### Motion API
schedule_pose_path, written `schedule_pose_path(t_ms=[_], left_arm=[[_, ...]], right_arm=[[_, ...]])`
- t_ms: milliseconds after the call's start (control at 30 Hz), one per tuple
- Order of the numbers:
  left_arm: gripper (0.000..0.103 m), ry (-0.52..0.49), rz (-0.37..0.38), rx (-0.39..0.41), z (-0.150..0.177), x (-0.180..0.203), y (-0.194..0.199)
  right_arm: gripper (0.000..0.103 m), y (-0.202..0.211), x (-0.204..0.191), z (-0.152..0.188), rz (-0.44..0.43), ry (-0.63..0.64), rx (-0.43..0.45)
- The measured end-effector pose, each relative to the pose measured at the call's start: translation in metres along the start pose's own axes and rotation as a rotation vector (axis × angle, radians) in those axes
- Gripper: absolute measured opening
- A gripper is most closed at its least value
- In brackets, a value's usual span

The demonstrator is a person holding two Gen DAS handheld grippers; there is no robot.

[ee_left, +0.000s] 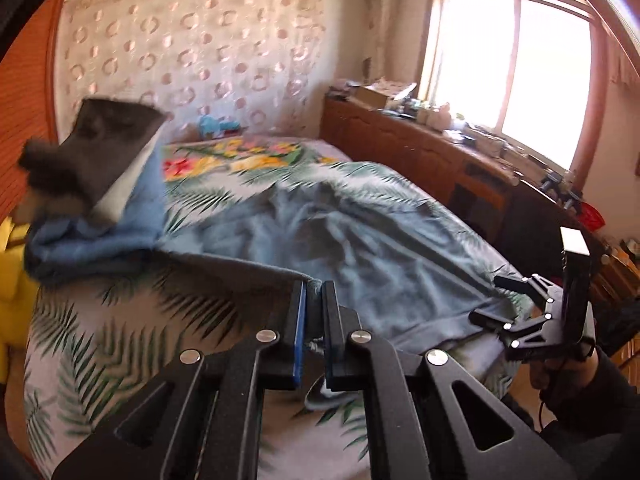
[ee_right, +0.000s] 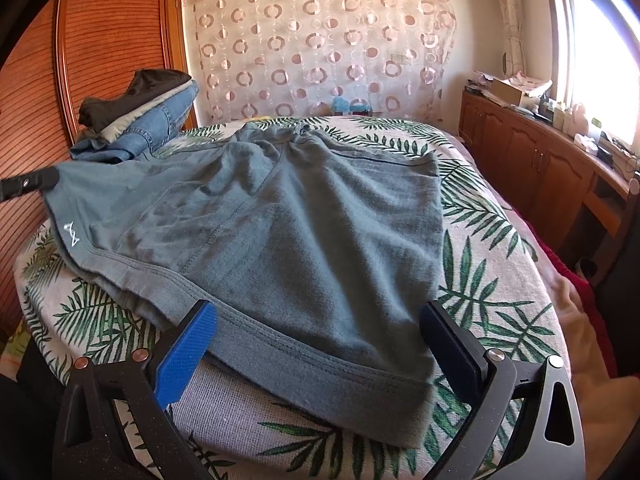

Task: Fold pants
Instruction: 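Lift the held hem with the left gripper, fold it over, and open, then lower the right gripper to the other leg hem and grasp it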

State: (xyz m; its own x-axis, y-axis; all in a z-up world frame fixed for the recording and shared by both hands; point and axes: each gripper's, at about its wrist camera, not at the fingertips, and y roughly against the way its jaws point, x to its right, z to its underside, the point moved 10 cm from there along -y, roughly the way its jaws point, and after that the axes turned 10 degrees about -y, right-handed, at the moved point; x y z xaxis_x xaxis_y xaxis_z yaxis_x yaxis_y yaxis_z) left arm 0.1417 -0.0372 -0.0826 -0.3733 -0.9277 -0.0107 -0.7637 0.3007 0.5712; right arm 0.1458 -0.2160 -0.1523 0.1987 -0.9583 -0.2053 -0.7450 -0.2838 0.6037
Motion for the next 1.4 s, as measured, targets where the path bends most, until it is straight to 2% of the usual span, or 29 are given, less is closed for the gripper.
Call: schedule_pose_path(t_ms=[500, 667, 867, 967, 1000, 1033, 1133, 1200, 1400], left_arm=[[0.008, -0.092, 0.166, 0.021, -0.066, 0.067, -0.044], [0.008, -0.096, 0.168, 0.005, -0.066, 0.072, -0.053], [0.009, -0.081, 0.12, -0.026, -0.055, 0.061, -0.058], [0.017, -0.07, 0.11, -0.019, -0.053, 0.054, -0.052], [0.025, -0.063, 0.109, -0.009, -0.053, 0.052, -0.048], [0.039, -0.061, 0.107, -0.005, -0.053, 0.05, -0.046], [0.067, -0.057, 0.09, 0.013, -0.052, 0.042, -0.038], [0.081, -0.048, 0.078, 0.014, -0.049, 0.036, -0.036], [0.081, -0.023, 0.03, -0.033, -0.02, 0.019, -0.044]], right_arm=[[0.099, 0.001, 0.005, -0.001, 0.011, -0.024, 0.027], [0.099, 0.0, 0.005, -0.001, 0.01, -0.035, 0.029], [0.099, 0.0, 0.006, 0.002, 0.009, -0.041, 0.025], [0.099, -0.001, 0.004, 0.002, 0.008, -0.043, 0.022], [0.099, -0.001, 0.003, 0.002, 0.007, -0.043, 0.021], [0.099, -0.002, 0.002, 0.002, 0.006, -0.042, 0.02], [0.099, -0.003, 0.0, 0.002, 0.004, -0.036, 0.017], [0.099, -0.004, -0.001, 0.002, 0.002, -0.032, 0.015], [0.099, -0.004, -0.002, 0.001, -0.004, -0.028, 0.015]])
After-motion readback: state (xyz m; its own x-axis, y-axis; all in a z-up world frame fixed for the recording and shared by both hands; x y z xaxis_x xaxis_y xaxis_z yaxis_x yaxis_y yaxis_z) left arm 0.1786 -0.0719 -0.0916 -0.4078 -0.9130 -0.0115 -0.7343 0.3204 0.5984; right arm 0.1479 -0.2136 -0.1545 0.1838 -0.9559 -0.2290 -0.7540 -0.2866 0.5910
